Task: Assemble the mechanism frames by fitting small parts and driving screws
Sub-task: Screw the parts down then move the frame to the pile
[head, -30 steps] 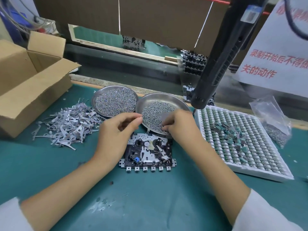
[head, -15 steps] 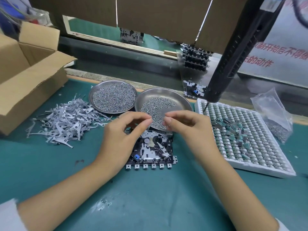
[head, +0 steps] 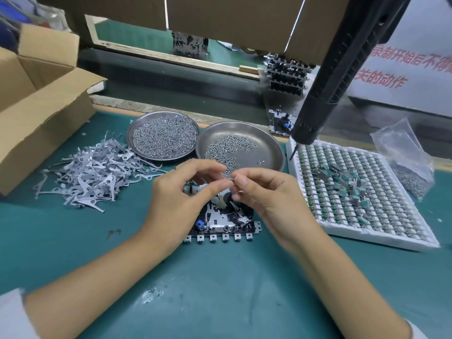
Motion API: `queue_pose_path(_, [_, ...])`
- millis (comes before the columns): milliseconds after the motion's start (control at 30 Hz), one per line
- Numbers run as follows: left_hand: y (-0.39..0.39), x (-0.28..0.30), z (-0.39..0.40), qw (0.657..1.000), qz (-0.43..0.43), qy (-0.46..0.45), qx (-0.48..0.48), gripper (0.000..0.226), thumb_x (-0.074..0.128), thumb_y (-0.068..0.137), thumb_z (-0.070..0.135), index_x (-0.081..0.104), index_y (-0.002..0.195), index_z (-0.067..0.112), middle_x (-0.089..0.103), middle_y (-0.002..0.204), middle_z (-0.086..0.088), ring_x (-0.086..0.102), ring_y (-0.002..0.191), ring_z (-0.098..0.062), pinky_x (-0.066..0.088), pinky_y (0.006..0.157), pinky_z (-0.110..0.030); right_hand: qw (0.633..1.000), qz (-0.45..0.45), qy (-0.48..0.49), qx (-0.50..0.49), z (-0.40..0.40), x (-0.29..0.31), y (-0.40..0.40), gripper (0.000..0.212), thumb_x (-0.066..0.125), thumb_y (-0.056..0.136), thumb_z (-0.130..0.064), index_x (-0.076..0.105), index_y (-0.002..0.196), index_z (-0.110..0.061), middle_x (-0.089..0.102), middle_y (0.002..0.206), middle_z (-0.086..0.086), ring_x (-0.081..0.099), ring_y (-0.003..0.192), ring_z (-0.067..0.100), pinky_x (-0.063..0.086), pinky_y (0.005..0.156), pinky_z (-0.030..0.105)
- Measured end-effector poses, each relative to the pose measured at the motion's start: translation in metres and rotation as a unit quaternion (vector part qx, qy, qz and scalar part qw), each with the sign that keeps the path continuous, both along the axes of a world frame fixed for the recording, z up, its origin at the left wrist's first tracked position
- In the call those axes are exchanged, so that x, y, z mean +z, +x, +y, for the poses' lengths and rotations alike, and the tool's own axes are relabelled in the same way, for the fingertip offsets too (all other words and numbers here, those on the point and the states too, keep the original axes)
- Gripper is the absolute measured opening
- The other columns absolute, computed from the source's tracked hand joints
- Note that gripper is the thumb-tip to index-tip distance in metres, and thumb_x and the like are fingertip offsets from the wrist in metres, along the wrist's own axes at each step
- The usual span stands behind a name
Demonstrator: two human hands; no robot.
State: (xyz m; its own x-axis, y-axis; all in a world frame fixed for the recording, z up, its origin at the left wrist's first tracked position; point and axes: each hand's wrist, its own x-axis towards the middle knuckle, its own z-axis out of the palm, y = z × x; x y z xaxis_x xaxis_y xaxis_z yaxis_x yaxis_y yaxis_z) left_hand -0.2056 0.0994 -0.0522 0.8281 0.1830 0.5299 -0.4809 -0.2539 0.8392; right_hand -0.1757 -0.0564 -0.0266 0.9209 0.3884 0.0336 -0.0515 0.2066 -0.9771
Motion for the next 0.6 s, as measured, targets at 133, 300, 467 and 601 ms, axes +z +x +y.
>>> queue_pose_path(133, [-0.0010,0.0016,-0.0003,1.000,-0.006,0.015,-0.001,0.017,0.072,0.073,0.030,0.068,0.089,0.035,0.069,0.085,0.011,0.065,0.079,-0.006,0.050,0.078,-0.019,1.000,0.009,0.005,0.024,0.0014,0.0013,-0.0015,0.012,0.067,0.072,-0.018,0.078,0.077,-0.016,0.073,0.077,0.003,0.067,0.075,0.013,0.054,0.071,0.020])
queue_pose_path(300, [-0.0022,0.0025,-0.0014,1.000,-0.018,0.012,-0.002,0.022,0.073,0.073,0.024,0.067,0.092,0.033,0.069,0.085,0.010,0.065,0.078,-0.003,0.048,0.072,-0.010,0.999,0.020,0.001,0.027,0.0004,0.0034,-0.0020,0.011,0.067,0.073,-0.017,0.077,0.076,-0.014,0.073,0.077,0.005,0.067,0.072,0.015,0.054,0.071,0.020])
queue_pose_path(467, [-0.0031,0.0031,-0.0014,1.000,-0.023,0.017,0.008,0.023,0.073,0.073,0.021,0.065,0.092,0.033,0.070,0.085,0.013,0.064,0.079,-0.003,0.047,0.077,-0.014,0.999,0.038,0.004,0.027,0.0002,0.0034,-0.0023,0.011,0.067,0.073,-0.015,0.075,0.078,-0.010,0.072,0.079,0.007,0.067,0.070,0.016,0.054,0.071,0.020])
queue_pose_path(601, [-0.0035,0.0042,-0.0012,0.997,-0.049,0.060,0.019,0.022,0.073,0.074,0.019,0.065,0.093,0.027,0.069,0.083,0.012,0.063,0.079,0.001,0.047,0.078,-0.013,0.997,0.057,-0.005,0.045,-0.0019,0.0057,-0.0018,0.015,0.065,0.075,-0.012,0.070,0.085,-0.001,0.072,0.079,0.009,0.068,0.067,0.016,0.053,0.069,0.019])
